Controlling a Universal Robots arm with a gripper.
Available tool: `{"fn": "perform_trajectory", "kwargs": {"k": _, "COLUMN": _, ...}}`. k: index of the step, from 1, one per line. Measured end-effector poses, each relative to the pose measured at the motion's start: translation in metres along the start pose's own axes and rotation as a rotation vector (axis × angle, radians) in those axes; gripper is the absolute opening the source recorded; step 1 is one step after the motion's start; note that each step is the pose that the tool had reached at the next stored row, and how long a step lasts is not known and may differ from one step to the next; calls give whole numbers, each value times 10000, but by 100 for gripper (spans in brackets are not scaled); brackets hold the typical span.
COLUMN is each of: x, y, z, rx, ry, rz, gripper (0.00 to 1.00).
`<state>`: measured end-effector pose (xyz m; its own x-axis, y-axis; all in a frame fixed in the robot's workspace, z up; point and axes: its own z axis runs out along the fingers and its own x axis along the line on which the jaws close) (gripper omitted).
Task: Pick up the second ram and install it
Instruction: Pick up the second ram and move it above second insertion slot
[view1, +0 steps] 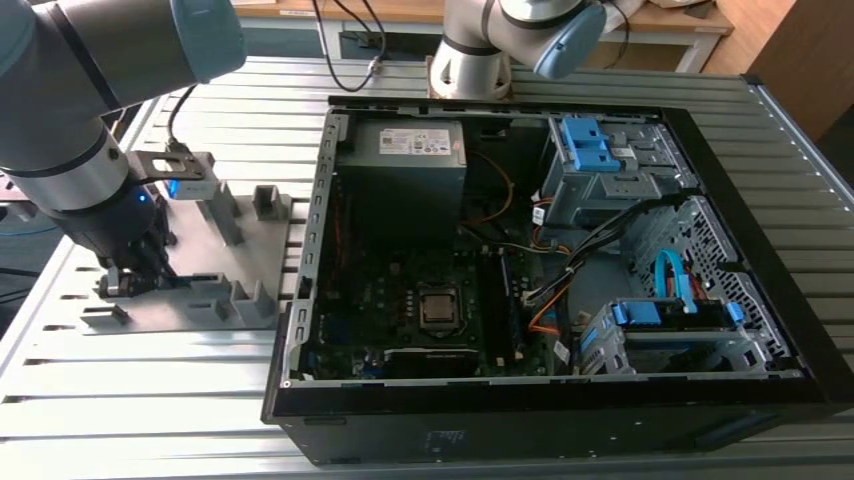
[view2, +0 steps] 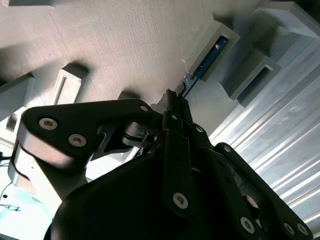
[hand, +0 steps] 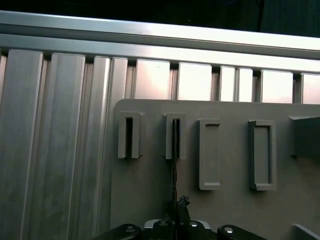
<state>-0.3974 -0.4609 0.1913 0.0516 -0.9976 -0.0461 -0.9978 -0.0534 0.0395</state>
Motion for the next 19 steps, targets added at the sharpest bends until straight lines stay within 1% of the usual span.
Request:
{"fn": "perform_trajectory", "kwargs": {"k": 15, "x": 0, "y": 0, "z": 2, "rx": 0, "ry": 4, "rz": -1, "gripper": 14}}
{"fn": "perform_trajectory", "kwargs": {"k": 16, "x": -3, "y": 3, "z": -54, "rx": 0, "ry": 1, "rz": 0, "gripper": 14}}
{"fn": "perform_trajectory", "kwargs": {"k": 19, "x": -4, "y": 4, "z": -78, "rx": 0, "ry": -8, "rz": 1, "gripper": 14}}
